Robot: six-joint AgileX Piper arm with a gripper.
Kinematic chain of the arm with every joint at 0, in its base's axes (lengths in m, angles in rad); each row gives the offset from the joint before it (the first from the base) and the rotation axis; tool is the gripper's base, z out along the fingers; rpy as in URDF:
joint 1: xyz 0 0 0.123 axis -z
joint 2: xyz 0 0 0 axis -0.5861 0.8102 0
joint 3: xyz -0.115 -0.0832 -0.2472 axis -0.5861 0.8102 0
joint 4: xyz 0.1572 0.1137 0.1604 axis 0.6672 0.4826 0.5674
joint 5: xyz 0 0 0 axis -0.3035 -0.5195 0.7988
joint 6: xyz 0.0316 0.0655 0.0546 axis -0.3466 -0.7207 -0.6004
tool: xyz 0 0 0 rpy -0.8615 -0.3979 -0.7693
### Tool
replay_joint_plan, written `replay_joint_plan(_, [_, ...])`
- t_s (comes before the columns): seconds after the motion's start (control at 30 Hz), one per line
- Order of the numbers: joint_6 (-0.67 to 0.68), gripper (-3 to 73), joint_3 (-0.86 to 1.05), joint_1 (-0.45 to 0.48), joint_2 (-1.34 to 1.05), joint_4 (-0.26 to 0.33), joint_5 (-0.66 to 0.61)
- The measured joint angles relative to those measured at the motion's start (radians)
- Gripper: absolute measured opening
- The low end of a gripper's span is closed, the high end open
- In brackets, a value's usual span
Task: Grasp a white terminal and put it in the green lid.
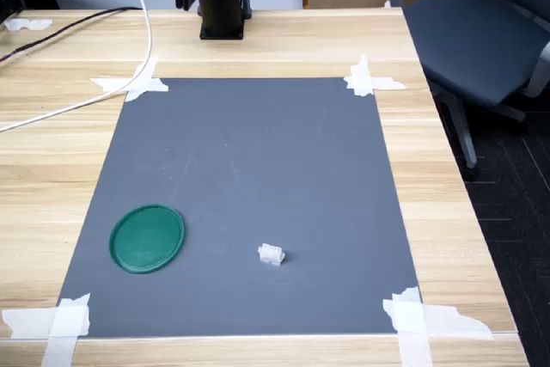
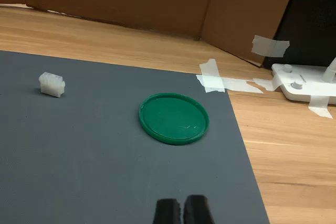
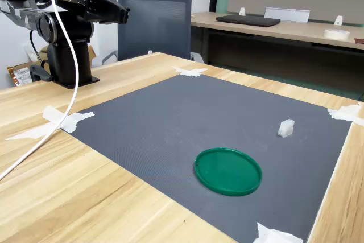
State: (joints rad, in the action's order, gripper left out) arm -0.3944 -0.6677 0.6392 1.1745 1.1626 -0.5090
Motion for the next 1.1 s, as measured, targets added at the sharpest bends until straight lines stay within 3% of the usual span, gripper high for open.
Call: replay_joint_plan(1.1, [0.006,-2.9,0.000,0.000,0.023,0.000,0.008])
